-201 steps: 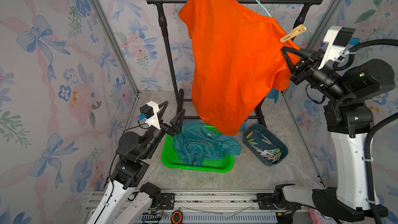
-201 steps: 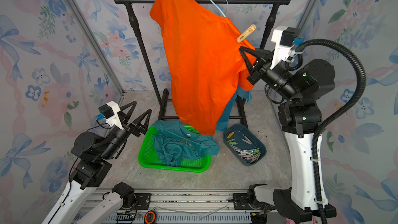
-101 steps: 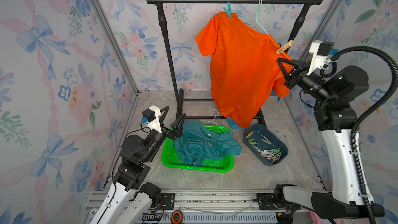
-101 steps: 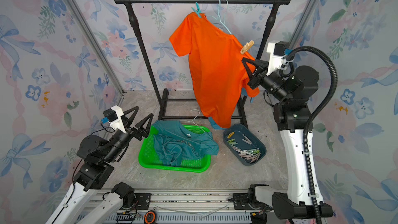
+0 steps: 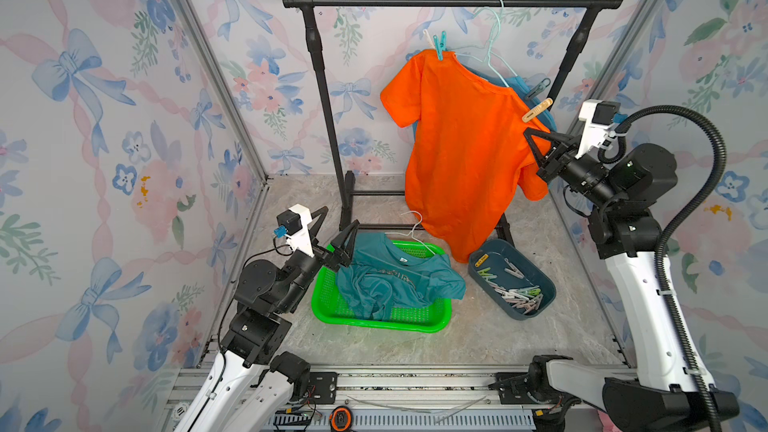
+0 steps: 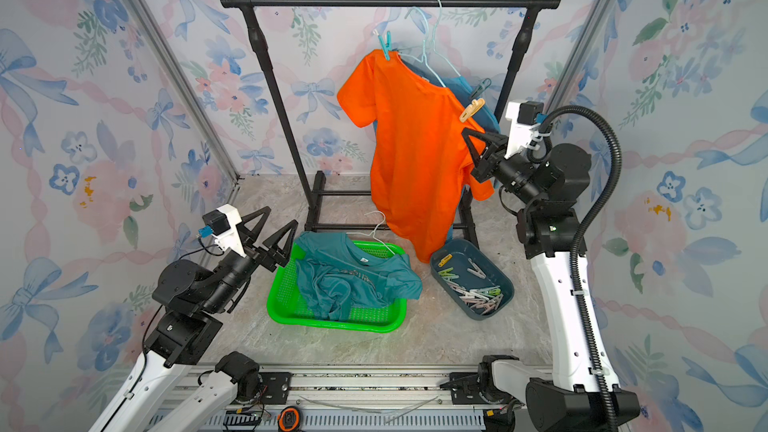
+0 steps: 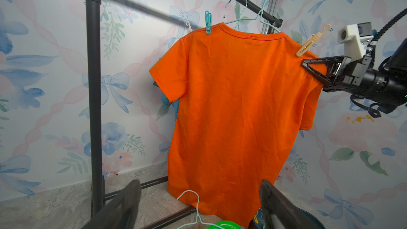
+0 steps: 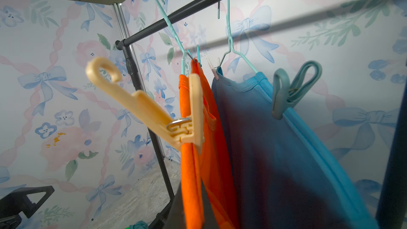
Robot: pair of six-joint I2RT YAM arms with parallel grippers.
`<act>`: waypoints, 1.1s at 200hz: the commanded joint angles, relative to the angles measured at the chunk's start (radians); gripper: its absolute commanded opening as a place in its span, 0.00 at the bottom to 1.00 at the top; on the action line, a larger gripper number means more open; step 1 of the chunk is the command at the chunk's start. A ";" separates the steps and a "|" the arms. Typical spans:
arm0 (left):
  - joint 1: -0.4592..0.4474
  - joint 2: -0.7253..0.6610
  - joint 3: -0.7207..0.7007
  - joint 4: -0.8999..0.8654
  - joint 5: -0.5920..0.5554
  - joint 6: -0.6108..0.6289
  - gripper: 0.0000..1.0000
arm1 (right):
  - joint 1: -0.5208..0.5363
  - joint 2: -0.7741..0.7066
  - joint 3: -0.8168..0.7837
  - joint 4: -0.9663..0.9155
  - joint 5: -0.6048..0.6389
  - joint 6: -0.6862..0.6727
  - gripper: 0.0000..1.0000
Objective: Use clothespins to secure the t-shirt on both sides of the hanger
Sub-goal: Hang the hanger on the clothesline.
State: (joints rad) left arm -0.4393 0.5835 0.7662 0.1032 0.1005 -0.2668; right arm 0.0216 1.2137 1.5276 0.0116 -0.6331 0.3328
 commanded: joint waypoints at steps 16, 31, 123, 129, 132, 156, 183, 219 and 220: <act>-0.006 -0.007 -0.018 0.010 -0.012 -0.006 0.86 | 0.041 0.071 0.133 0.076 0.058 0.030 0.00; -0.006 -0.009 -0.021 0.012 -0.012 -0.007 0.86 | 0.060 0.112 0.175 0.058 0.069 0.031 0.00; -0.006 -0.022 -0.022 -0.005 -0.016 -0.006 0.86 | 0.113 0.348 0.361 -0.013 0.089 0.068 0.00; -0.006 -0.021 -0.022 -0.005 -0.018 -0.006 0.86 | 0.118 0.354 0.359 -0.019 0.086 0.063 0.00; -0.006 -0.022 -0.022 -0.006 -0.017 -0.006 0.86 | 0.120 0.355 0.358 -0.021 0.087 0.060 0.00; -0.006 -0.021 -0.022 -0.005 -0.015 -0.006 0.86 | 0.135 0.349 0.321 -0.017 0.093 0.042 0.00; -0.005 -0.020 -0.022 -0.004 -0.016 -0.010 0.86 | 0.140 0.330 0.286 -0.009 0.095 0.044 0.13; -0.005 0.011 -0.013 -0.066 -0.056 0.000 0.87 | 0.142 0.261 0.262 -0.039 0.092 0.034 0.49; -0.004 0.014 -0.011 -0.069 -0.058 -0.001 0.87 | 0.142 0.259 0.262 -0.041 0.091 0.034 0.50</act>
State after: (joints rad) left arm -0.4389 0.5732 0.7536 0.0959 0.0849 -0.2668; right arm 0.1535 1.5543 1.8000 -0.0364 -0.5404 0.3813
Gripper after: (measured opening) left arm 0.866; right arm 0.426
